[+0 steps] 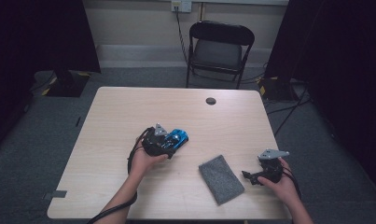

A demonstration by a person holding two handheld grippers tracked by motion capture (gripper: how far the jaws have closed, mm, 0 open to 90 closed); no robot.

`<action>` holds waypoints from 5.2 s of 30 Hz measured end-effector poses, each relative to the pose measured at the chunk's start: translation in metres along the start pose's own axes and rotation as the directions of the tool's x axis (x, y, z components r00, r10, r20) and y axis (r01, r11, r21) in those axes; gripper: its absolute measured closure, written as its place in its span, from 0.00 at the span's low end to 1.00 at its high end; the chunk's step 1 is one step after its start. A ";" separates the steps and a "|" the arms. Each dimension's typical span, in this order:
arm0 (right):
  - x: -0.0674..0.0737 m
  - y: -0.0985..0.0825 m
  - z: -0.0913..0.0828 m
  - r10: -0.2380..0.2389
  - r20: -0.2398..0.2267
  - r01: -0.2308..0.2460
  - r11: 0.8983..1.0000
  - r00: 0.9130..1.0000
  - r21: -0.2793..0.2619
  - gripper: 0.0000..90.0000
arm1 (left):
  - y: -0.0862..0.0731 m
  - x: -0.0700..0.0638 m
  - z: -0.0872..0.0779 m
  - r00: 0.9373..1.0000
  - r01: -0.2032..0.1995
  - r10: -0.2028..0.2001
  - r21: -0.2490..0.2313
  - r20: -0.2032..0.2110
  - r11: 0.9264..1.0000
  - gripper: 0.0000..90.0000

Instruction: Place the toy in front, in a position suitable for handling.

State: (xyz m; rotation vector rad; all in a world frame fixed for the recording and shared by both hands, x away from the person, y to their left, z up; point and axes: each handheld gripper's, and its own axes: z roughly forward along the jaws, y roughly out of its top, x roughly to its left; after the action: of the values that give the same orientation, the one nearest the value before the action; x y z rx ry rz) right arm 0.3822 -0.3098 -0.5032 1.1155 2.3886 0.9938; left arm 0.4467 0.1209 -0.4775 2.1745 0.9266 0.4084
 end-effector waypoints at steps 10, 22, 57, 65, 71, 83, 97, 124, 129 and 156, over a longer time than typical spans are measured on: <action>0.000 0.000 0.000 0.001 0.001 -0.001 1.000 1.000 0.001 0.00 | -0.024 0.006 -0.019 1.000 0.000 -0.001 -0.018 -0.025 1.000 0.18; 0.000 0.000 0.000 0.001 0.001 -0.001 1.000 1.000 0.000 0.00 | -0.026 0.004 -0.015 1.000 0.005 -0.005 -0.004 -0.002 1.000 0.18; 0.003 0.002 -0.001 0.053 0.049 -0.053 0.999 0.997 0.007 0.02 | -0.044 0.006 -0.011 1.000 0.010 -0.009 -0.026 0.010 1.000 0.27; 0.002 0.004 -0.008 0.093 -0.010 -0.093 0.996 0.996 0.010 0.17 | -0.044 0.006 -0.011 1.000 0.010 -0.009 -0.025 0.011 1.000 0.27; 0.017 0.012 -0.013 0.048 -0.010 -0.047 0.998 0.999 0.030 0.18 | -0.044 0.006 -0.011 1.000 0.009 -0.009 -0.025 0.011 1.000 0.27; 0.051 0.029 -0.022 0.016 -0.063 -0.015 1.000 0.998 0.024 0.22 | -0.044 0.006 -0.011 1.000 0.010 -0.010 -0.025 0.008 1.000 0.27; 0.090 0.031 -0.027 -0.020 -0.113 0.022 1.000 0.993 0.012 0.30 | -0.044 0.006 -0.011 1.000 0.001 -0.001 -0.023 0.001 1.000 0.27; 0.114 0.025 -0.009 -0.093 -0.113 0.101 0.993 0.989 0.060 0.37 | -0.044 0.006 -0.011 1.000 0.001 -0.001 -0.023 0.001 1.000 0.27; 0.115 0.022 -0.005 -0.084 -0.104 0.091 0.994 0.991 0.062 0.37 | -0.044 0.006 -0.011 1.000 0.000 0.000 -0.023 0.000 1.000 0.27; 0.121 0.029 -0.002 -0.089 -0.086 0.096 0.992 0.992 0.084 0.85 | -0.044 0.006 -0.011 1.000 0.001 -0.001 -0.025 -0.001 1.000 0.27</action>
State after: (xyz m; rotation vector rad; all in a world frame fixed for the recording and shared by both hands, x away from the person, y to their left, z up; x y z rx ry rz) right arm 0.3194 -0.2047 -0.4813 1.0008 2.5465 0.9290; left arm 0.4236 0.1518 -0.5016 2.1514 0.9183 0.4179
